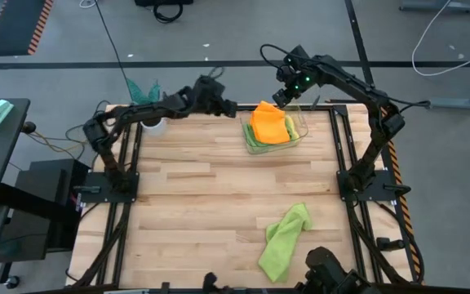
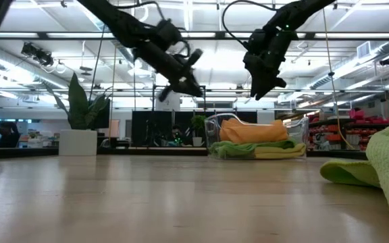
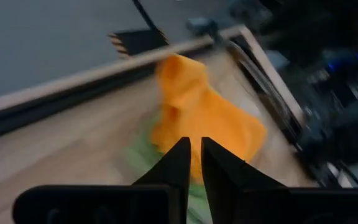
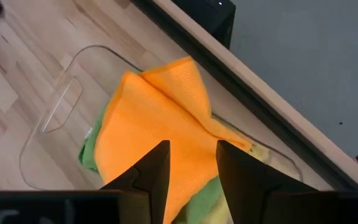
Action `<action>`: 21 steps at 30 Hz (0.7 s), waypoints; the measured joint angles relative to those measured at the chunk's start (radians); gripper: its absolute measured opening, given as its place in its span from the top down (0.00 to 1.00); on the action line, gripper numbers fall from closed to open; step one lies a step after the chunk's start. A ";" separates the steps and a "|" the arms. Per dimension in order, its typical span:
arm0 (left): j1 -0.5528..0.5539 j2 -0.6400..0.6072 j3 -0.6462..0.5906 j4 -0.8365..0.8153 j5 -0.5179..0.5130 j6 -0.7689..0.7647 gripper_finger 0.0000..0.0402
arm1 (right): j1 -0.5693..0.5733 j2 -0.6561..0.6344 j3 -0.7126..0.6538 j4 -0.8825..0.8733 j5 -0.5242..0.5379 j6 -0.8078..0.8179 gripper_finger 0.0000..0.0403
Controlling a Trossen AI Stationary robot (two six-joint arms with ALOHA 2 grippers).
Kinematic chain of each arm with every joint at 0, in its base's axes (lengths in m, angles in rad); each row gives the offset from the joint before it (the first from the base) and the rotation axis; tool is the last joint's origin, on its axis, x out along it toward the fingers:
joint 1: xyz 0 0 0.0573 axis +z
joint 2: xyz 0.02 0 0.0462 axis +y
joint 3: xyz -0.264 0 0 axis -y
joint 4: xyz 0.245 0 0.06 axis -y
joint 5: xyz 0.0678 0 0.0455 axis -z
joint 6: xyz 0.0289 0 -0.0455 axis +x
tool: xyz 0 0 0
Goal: Fold microfiber towels
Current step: Stack the orange towel on top of the green towel in the transparent bin
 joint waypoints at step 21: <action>0.002 0.490 0.774 -0.585 0.073 0.379 0.84 | -0.025 -0.030 0.000 -0.075 -0.008 -0.115 0.66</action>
